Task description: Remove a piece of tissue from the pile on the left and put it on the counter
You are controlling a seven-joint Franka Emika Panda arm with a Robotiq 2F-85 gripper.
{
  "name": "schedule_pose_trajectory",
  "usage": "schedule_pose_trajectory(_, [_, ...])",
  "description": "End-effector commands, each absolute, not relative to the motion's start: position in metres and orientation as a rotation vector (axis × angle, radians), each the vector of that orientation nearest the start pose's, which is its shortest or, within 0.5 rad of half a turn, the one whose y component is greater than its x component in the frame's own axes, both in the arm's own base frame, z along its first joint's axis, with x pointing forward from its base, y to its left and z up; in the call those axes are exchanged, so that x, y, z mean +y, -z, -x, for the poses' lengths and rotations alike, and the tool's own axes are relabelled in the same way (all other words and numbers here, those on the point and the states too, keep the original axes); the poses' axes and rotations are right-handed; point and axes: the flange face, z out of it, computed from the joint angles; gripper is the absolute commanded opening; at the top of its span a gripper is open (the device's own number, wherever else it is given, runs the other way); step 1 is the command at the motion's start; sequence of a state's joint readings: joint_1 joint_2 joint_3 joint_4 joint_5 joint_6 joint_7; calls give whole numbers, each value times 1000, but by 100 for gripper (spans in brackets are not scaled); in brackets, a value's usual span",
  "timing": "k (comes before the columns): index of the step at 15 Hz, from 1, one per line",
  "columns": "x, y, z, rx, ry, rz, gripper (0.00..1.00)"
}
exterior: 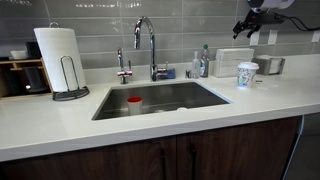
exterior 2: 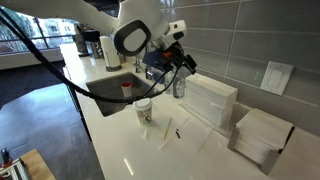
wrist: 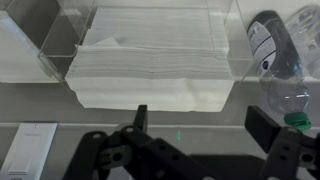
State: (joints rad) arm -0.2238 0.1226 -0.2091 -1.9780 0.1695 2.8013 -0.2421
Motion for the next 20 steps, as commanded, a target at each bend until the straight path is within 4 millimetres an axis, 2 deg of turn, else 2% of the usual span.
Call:
schedule_pose_trajectory(1, [-288,-471,-595,487,1131,3066,100])
schedule_pose_trajectory(9, [-317,-447,-623,559,1126,3033,100])
schedule_pose_trajectory(14, [-329,-432,-635,556,1112,3050,95])
schedule_pose_trajectory(18, [-329,-426,-644,531,1090,3065,85])
schedule_pose_trajectory(20, [-329,-424,-646,514,1084,3081,75])
